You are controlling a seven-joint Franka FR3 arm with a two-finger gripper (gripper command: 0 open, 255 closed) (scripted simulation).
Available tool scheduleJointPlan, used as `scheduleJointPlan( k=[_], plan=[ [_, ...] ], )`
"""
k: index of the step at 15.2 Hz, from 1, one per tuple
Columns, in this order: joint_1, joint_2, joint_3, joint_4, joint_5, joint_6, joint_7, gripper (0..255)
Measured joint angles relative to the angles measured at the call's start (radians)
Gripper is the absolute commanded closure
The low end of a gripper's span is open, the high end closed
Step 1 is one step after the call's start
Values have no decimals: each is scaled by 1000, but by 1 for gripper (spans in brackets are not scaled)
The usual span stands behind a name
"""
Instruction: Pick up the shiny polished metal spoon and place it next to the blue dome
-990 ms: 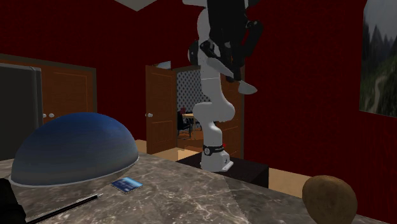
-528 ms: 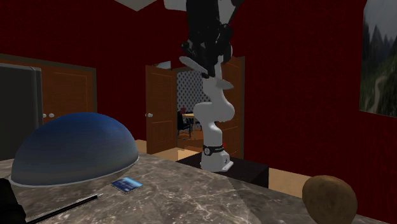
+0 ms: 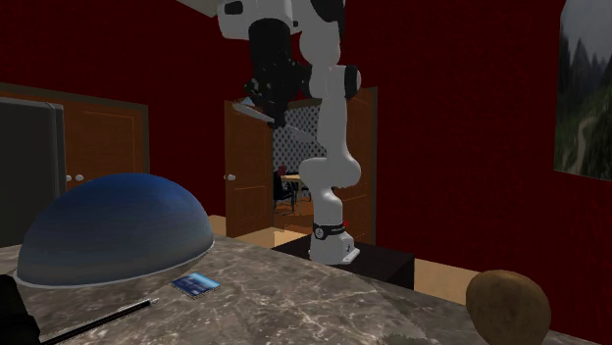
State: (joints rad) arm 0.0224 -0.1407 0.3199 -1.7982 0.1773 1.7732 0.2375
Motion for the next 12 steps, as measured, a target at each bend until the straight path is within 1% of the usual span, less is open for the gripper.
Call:
scheduleJointPlan(
  k=[5, 12],
  plan=[
    [-46, -72, -77, -73, 19, -18, -126, 255],
    [-108, -148, -192, -154, 19, -44, -302, 255]
  ],
)
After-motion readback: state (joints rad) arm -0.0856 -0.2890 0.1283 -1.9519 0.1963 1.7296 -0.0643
